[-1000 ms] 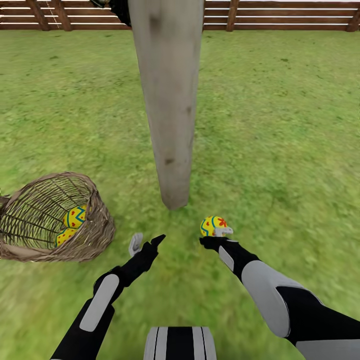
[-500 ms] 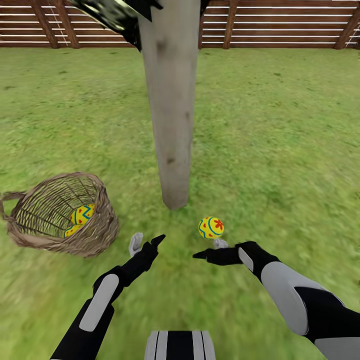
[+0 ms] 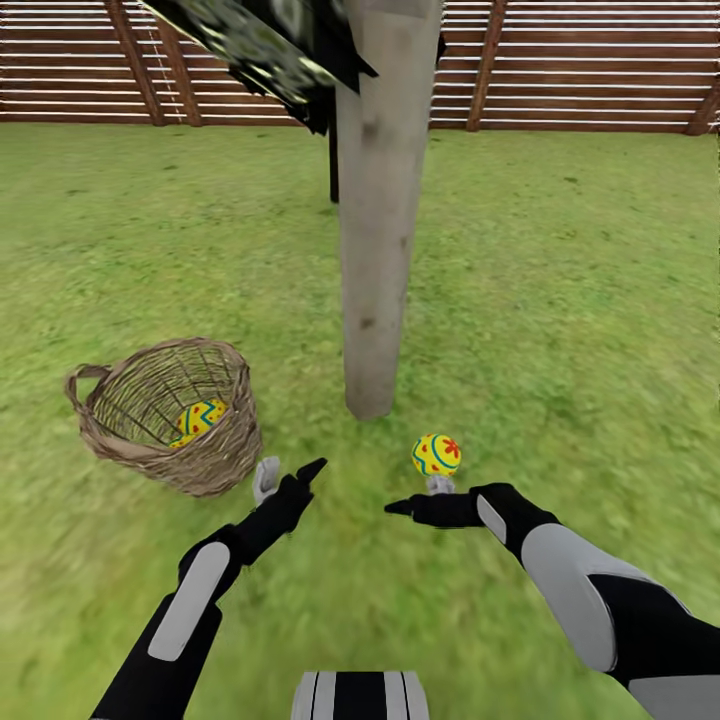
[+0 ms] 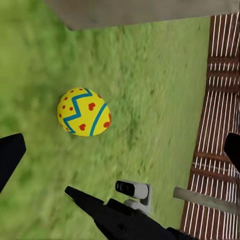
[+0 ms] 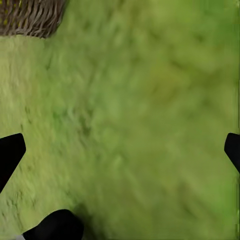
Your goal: Take the three Easter eggs out of the wicker basket on the lawn in the garden, then place them on the lawn next to a single tree (choose any tree) so that all three eggs are next to the same tree and none are left in the basket.
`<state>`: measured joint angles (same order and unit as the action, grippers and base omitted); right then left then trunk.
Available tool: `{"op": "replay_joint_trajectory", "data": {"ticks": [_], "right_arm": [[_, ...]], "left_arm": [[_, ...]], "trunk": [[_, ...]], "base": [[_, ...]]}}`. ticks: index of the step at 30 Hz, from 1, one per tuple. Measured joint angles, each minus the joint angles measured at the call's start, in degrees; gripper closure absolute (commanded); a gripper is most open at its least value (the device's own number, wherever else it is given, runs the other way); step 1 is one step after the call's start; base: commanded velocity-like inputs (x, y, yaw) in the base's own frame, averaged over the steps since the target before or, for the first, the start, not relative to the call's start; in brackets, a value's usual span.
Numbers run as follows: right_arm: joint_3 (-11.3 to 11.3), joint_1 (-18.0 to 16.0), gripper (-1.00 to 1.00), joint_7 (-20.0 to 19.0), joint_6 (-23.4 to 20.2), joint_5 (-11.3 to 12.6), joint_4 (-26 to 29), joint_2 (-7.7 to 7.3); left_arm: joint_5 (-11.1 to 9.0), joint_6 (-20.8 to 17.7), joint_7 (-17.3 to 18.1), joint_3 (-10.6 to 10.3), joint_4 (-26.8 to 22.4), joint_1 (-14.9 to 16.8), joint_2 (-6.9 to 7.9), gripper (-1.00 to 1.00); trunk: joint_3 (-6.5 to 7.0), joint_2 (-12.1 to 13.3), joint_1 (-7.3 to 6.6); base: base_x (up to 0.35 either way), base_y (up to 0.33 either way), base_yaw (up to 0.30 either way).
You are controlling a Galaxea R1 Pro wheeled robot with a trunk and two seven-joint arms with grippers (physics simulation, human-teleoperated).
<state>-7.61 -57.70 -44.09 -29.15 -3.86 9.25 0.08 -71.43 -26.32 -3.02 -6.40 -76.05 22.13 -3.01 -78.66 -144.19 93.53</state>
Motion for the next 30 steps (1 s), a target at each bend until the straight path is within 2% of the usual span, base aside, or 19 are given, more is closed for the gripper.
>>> {"op": "replay_joint_trajectory", "data": {"ticks": [4, 7, 17, 20, 22, 25, 30], "right_arm": [[0.0, 0.0, -1.00, -0.4, 1.6, 0.0, 0.2, -0.39], [0.0, 0.0, -1.00, -0.5, 1.5, 0.3, 0.2, -0.65], [-0.1, 0.1, -1.00, -0.9, 1.1, 0.4, 0.2, -0.76], [-0.2, 0.0, -1.00, -0.9, 1.1, 0.5, 0.1, -0.90], [-0.2, 0.1, -1.00, -1.0, 1.1, 0.5, 0.3, -1.18], [-0.2, 0.1, -1.00, -1.1, 1.1, 0.5, 0.4, -1.49], [-0.3, 0.1, -1.00, -1.3, 1.1, 0.5, 0.6, -1.94]], "left_arm": [[0.0, -0.3, 0.0, -0.1, -0.7, 0.0, 0.04, -1.00], [-0.1, -4.1, 0.1, 0.0, -1.8, 0.0, 0.02, -1.00], [-0.3, -4.9, 0.0, 0.3, -3.9, 0.1, 0.21, -1.00], [-2.5, -4.9, 0.0, 0.3, -4.3, 0.1, 0.52, -1.00], [-4.3, -4.9, 0.0, 0.2, -4.4, 0.1, 1.65, -1.00], [-5.7, -4.9, 0.0, 0.2, -4.4, 0.1, 2.58, -1.00], [-6.0, -4.9, 0.0, 0.1, -4.4, 0.1, 2.75, -1.00]], "trunk": [[0.89, 0.1, -0.10], [1.55, 0.1, -0.18], [3.78, 0.2, -0.44], [4.44, 0.3, -0.51], [4.89, 0.3, -0.57], [5.55, 0.3, -0.64], [6.66, 0.4, -0.77]], "base": [[0.000, 0.000, 0.000], [0.000, 0.000, 0.085], [0.000, 0.000, 0.265], [0.000, 0.000, 0.286], [0.000, 0.000, 0.286], [0.000, 0.000, 0.118], [0.000, 0.000, 0.035]]}}
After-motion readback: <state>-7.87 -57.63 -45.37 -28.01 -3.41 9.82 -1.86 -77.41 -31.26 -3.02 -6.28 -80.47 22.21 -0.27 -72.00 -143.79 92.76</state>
